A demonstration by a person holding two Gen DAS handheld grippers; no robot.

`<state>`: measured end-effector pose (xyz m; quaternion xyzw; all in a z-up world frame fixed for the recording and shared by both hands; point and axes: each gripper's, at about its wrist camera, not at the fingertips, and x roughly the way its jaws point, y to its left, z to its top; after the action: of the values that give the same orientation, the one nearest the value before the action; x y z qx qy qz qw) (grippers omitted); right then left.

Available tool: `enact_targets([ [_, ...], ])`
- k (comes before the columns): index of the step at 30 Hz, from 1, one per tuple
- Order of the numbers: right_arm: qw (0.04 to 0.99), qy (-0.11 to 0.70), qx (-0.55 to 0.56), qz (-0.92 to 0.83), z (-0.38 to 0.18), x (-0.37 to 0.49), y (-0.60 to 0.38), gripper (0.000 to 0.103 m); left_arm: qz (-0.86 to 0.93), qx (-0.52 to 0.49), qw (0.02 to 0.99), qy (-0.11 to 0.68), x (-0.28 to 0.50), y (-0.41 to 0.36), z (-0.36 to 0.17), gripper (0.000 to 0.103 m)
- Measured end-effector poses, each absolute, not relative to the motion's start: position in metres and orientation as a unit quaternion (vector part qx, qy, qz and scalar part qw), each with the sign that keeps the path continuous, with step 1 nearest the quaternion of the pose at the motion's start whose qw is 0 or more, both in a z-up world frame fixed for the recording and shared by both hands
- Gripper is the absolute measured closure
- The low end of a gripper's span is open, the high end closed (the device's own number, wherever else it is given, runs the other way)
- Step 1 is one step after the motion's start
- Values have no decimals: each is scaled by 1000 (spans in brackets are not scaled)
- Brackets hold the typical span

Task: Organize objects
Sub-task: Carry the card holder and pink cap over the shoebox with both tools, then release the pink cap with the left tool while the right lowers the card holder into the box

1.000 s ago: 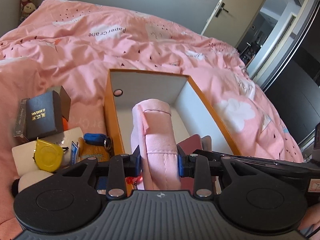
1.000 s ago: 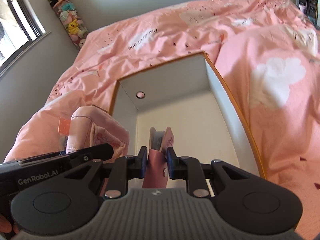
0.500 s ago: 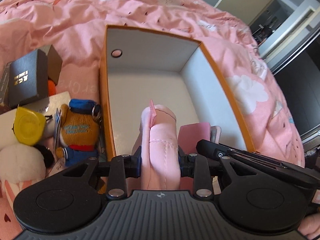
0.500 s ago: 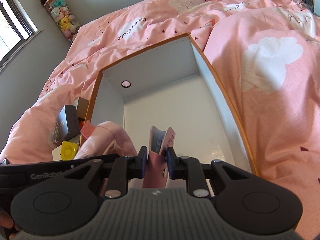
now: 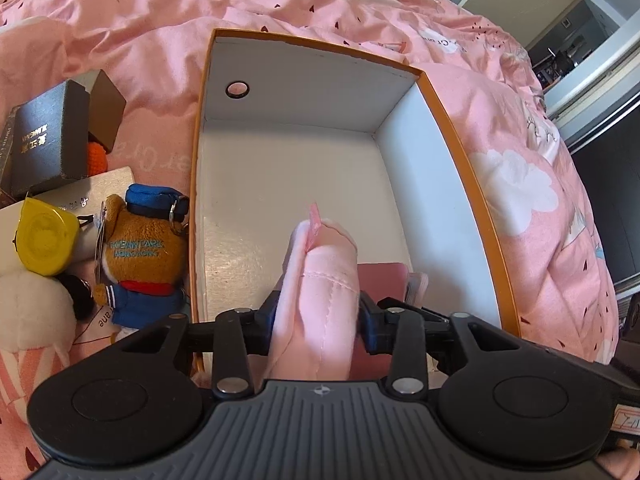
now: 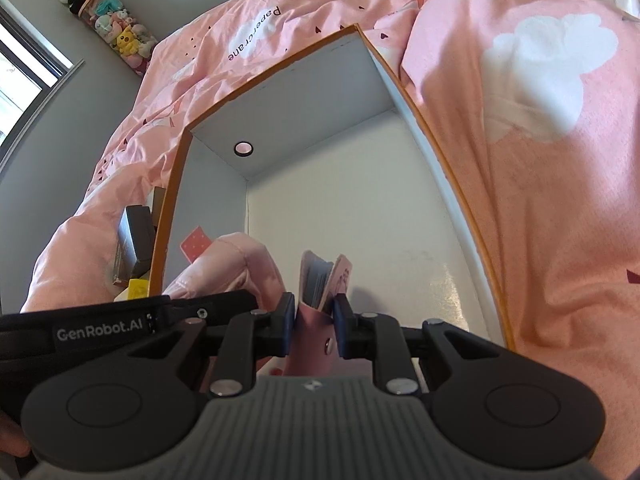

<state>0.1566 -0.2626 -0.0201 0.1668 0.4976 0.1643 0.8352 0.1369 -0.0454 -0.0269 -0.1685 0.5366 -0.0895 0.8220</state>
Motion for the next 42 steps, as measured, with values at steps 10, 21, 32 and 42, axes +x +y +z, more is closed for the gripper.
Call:
enact_targets([
  [10, 831, 504, 164, 168, -30, 160, -259, 81, -112, -167, 810, 551, 137, -36, -25, 44],
  [21, 833, 487, 187, 183, -19, 164, -252, 81, -144, -90, 841, 515, 118, -25, -3, 55],
  [32, 813, 487, 227, 225, -8, 165, -244, 81, -182, -60, 842, 505, 111, -40, 0, 55],
  [42, 802, 530, 157, 227, -33, 170, -216, 81, -158, -53, 863, 477, 99, -20, 7, 57],
])
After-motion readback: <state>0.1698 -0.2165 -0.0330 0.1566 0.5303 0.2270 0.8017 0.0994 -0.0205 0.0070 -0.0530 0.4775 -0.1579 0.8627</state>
